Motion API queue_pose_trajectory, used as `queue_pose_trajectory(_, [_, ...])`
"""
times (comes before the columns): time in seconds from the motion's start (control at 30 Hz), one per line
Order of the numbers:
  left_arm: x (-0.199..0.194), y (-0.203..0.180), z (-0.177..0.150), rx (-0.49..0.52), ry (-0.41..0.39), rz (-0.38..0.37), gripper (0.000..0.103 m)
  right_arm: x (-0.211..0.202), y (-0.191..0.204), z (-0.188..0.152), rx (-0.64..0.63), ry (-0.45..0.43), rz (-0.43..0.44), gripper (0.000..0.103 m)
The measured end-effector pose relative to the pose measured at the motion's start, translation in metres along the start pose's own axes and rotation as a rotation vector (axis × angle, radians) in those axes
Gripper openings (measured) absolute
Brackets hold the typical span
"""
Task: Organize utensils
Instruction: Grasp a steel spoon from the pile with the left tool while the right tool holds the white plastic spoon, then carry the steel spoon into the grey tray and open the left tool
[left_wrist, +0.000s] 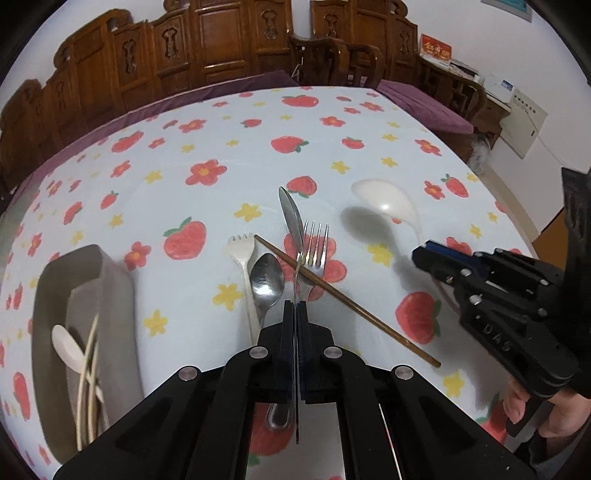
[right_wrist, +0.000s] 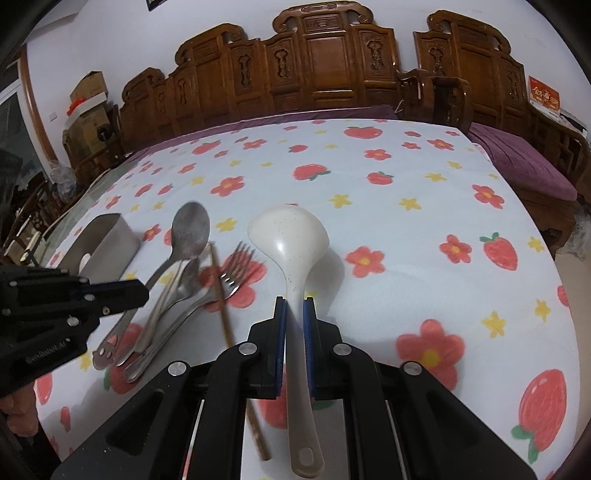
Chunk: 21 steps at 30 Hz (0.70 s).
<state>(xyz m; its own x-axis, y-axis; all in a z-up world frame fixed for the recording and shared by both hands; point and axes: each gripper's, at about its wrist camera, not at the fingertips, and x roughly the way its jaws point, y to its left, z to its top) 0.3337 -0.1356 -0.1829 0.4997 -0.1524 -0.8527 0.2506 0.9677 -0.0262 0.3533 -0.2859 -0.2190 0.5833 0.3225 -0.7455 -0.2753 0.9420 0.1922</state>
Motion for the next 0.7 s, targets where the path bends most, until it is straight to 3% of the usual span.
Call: queue_pose_trajectory(0.7, [-0.061, 0.070, -0.020, -0.037, -0.067, 0.033, 0.001, -0.034, 0.079, -0.014, -0.097, -0.038, 0.090, 0.011])
